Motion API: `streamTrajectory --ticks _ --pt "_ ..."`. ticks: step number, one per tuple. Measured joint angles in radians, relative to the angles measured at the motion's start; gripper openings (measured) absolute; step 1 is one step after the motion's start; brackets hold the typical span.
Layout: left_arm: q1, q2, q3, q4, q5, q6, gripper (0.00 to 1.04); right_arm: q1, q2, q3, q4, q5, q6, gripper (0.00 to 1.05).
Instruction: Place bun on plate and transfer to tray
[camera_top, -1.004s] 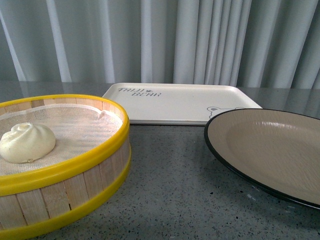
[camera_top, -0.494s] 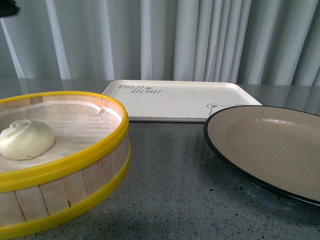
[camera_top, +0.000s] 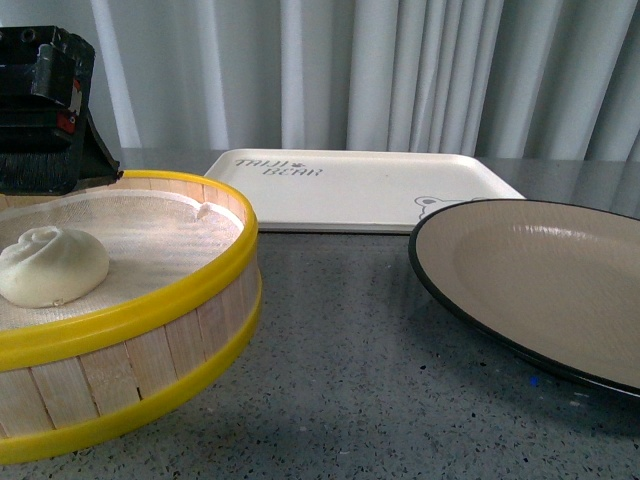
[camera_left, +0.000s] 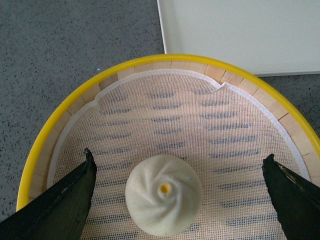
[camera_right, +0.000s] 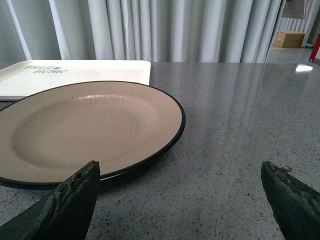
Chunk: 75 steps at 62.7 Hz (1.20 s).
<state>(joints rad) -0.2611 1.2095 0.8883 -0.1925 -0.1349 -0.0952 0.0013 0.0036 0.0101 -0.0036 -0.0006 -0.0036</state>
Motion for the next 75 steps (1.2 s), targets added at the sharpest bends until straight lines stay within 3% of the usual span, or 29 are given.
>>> streamTrajectory --ticks 22,58,75 --pt "-0.035 0.048 -0.002 -0.027 -0.044 0.016 0.98 0.000 0.000 0.000 0.000 0.000 0.000 0.96" --pt "-0.021 0.075 -0.026 -0.037 -0.072 0.068 0.98 0.000 0.000 0.000 0.000 0.000 0.000 0.96" --pt "-0.027 0.084 -0.026 -0.037 -0.076 0.076 0.60 0.000 0.000 0.000 0.000 0.000 0.000 0.96"
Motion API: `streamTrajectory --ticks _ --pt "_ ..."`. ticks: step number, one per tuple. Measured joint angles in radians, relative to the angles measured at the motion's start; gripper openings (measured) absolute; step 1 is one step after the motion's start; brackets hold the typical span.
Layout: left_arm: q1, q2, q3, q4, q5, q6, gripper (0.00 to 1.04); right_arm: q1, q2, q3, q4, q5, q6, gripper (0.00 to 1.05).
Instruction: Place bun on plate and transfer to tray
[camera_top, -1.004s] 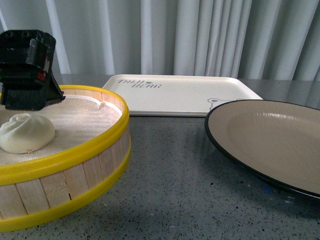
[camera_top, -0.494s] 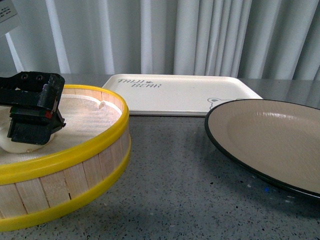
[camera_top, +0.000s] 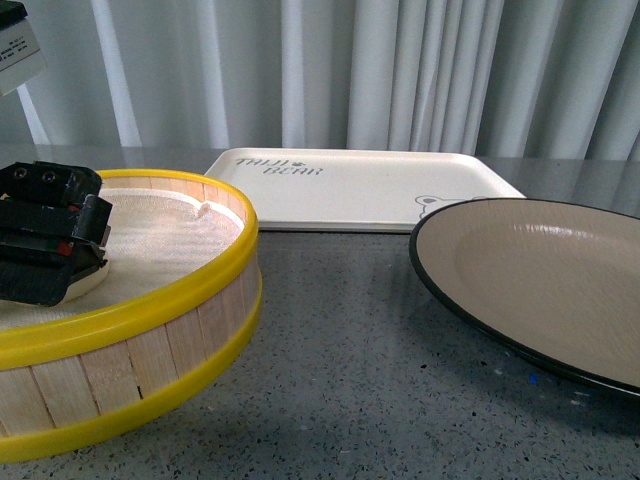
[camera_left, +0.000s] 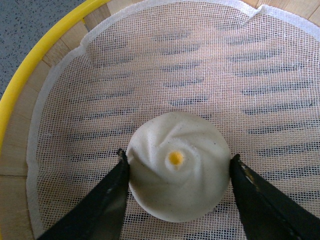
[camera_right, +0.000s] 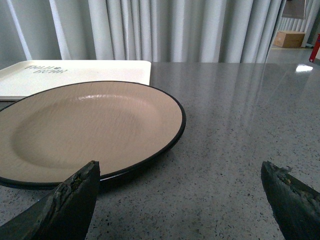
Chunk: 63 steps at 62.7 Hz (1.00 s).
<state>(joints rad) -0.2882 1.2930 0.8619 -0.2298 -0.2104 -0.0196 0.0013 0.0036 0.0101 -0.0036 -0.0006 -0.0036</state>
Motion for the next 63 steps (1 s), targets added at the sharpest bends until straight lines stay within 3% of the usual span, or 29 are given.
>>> streamTrajectory --ticks 11,15,23,49,63 --pt "-0.003 0.000 0.000 -0.002 -0.003 0.000 0.34 0.000 0.000 0.000 0.000 0.000 0.000 0.96" --pt "-0.005 0.000 0.000 -0.002 -0.004 0.000 0.19 0.000 0.000 0.000 0.000 0.000 0.000 0.96" --pt "-0.007 0.000 0.000 -0.002 -0.004 0.000 0.05 0.000 0.000 0.000 0.000 0.000 0.000 0.96" --pt "-0.013 -0.020 0.039 -0.022 0.000 0.004 0.04 0.000 0.000 0.000 0.000 0.000 0.000 0.96" --pt "-0.018 -0.032 0.156 -0.054 0.000 0.019 0.04 0.000 0.000 0.000 0.000 0.000 0.000 0.96"
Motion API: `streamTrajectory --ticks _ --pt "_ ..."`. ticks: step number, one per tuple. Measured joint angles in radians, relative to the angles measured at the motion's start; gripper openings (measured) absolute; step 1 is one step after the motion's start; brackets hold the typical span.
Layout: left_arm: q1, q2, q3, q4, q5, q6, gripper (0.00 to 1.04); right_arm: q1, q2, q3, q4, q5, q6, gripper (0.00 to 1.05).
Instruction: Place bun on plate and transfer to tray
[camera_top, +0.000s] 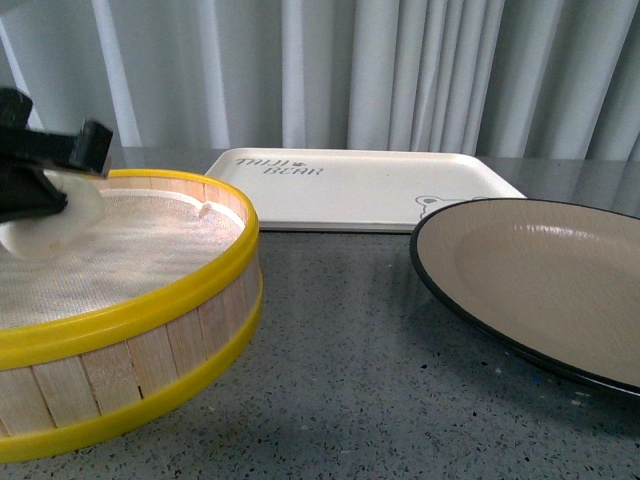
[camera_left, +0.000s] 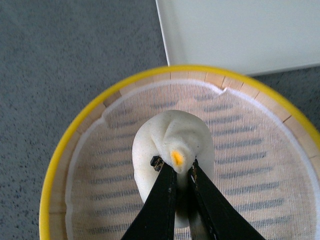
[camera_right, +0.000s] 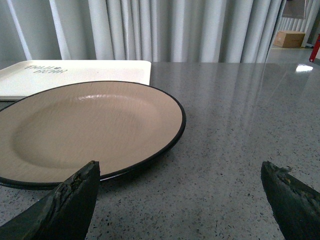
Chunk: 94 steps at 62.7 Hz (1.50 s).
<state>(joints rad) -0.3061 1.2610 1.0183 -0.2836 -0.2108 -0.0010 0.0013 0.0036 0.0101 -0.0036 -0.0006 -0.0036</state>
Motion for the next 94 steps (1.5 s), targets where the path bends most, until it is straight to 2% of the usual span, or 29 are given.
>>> streamTrajectory --ticks 11,33,47,65,94 --pt "-0.052 0.050 0.125 0.004 -0.005 -0.002 0.04 0.000 0.000 0.000 0.000 0.000 0.000 0.96" --pt "-0.307 0.350 0.421 0.089 0.006 0.029 0.04 0.000 0.000 0.000 0.000 0.000 0.000 0.96" --pt "-0.419 0.517 0.546 0.089 0.060 0.089 0.04 0.000 0.000 0.000 0.000 0.000 0.000 0.96" --pt "-0.486 0.571 0.553 0.088 0.155 0.109 0.04 0.000 0.000 0.000 0.000 0.000 0.000 0.96" --pt "-0.529 0.643 0.516 0.056 0.079 0.216 0.04 0.000 0.000 0.000 0.000 0.000 0.000 0.96"
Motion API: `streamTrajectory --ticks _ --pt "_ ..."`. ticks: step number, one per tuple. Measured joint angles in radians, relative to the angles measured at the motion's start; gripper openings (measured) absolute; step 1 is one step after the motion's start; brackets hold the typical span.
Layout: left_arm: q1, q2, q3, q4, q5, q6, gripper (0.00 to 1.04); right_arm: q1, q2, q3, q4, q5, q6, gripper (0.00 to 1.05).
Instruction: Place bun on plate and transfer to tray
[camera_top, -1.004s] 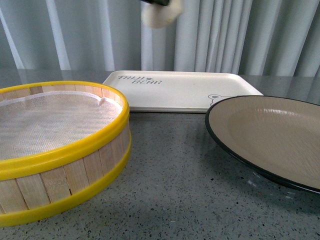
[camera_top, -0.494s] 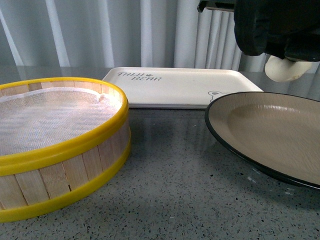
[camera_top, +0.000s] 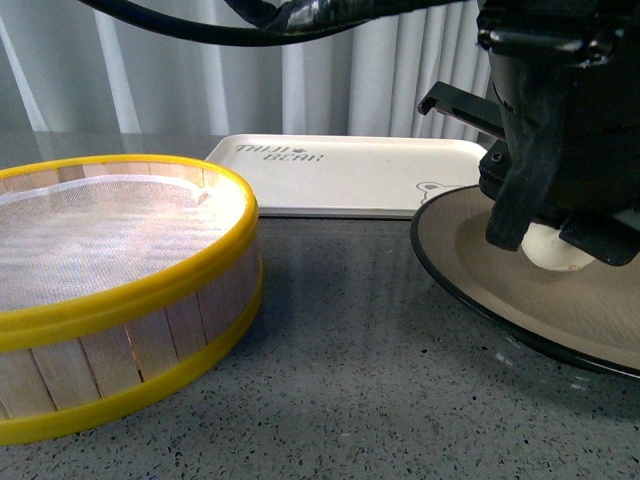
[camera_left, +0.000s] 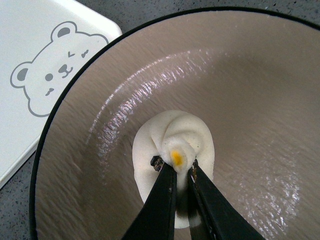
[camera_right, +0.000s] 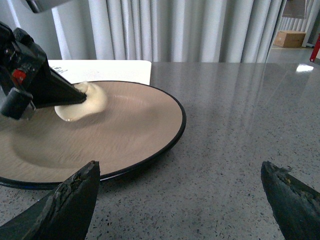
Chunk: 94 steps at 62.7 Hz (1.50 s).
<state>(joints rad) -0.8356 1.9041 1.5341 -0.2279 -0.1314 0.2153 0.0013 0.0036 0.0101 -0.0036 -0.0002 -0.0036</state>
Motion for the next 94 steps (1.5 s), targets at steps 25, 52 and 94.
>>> streamTrajectory --ticks 25,52,94 --pt "-0.013 0.002 -0.020 -0.024 -0.020 0.047 0.04 0.000 0.000 0.000 0.000 0.000 0.000 0.96" --pt "-0.011 0.002 0.012 -0.042 0.021 0.000 0.51 0.000 0.000 0.000 0.000 0.000 0.000 0.96" --pt "0.041 -0.119 -0.013 -0.014 0.052 -0.119 0.98 0.000 0.000 0.000 0.000 0.000 0.000 0.96"
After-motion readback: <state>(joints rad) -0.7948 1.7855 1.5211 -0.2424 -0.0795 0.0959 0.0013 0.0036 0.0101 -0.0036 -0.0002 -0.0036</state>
